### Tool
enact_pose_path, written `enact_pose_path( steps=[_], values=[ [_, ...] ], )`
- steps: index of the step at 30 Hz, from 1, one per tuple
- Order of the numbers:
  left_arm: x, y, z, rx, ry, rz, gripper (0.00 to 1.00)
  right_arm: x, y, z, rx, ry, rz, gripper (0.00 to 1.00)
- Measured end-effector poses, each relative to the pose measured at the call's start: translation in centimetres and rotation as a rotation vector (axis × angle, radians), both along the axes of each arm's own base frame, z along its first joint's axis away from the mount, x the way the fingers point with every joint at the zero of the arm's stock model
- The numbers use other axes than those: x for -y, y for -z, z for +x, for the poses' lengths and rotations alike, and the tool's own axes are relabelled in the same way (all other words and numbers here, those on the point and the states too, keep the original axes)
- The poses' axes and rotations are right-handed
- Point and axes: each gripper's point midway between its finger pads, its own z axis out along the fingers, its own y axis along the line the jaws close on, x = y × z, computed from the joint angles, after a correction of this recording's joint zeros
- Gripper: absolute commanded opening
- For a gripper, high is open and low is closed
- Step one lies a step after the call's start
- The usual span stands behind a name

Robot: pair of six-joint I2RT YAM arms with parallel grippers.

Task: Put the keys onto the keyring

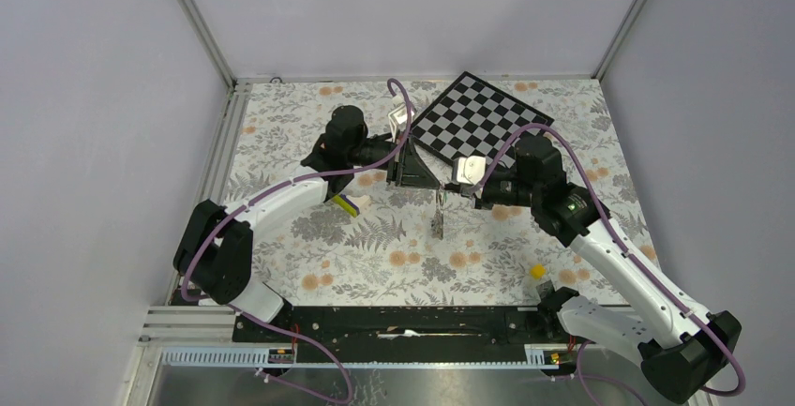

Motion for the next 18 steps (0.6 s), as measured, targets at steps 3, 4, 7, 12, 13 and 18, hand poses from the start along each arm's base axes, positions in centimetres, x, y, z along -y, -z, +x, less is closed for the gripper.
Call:
enact_pose_path(
  steps=[3,4,7,12,13,18],
  values=[
    [0.02,0.02,0.02,0.002,0.0,-0.003,0.0,-0.01,-0.04,0.03,-0.001,0.002,0.002,0.0],
    [0.02,0.06,0.01,0.002,0.001,-0.003,0.0,-0.01,-0.06,0.04,-0.002,0.003,0.003,0.0],
    [0.04,0.19,0.01,-0.003,0.003,-0.002,0.0,0.01,-0.06,0.06,-0.004,0.006,0.004,0.0],
    [0.04,0.17,0.0,-0.006,0.003,-0.003,0.0,-0.01,-0.08,0.1,-0.005,0.007,0.005,0.0],
    [0.04,0.17,0.0,-0.006,0.003,-0.003,0.0,-0.02,-0.1,0.11,-0.005,0.008,0.006,0.0],
    [0.04,0.18,-0.02,-0.006,0.003,-0.007,0.0,0.02,-0.12,0.24,-0.008,0.018,0.008,0.0]
  ],
)
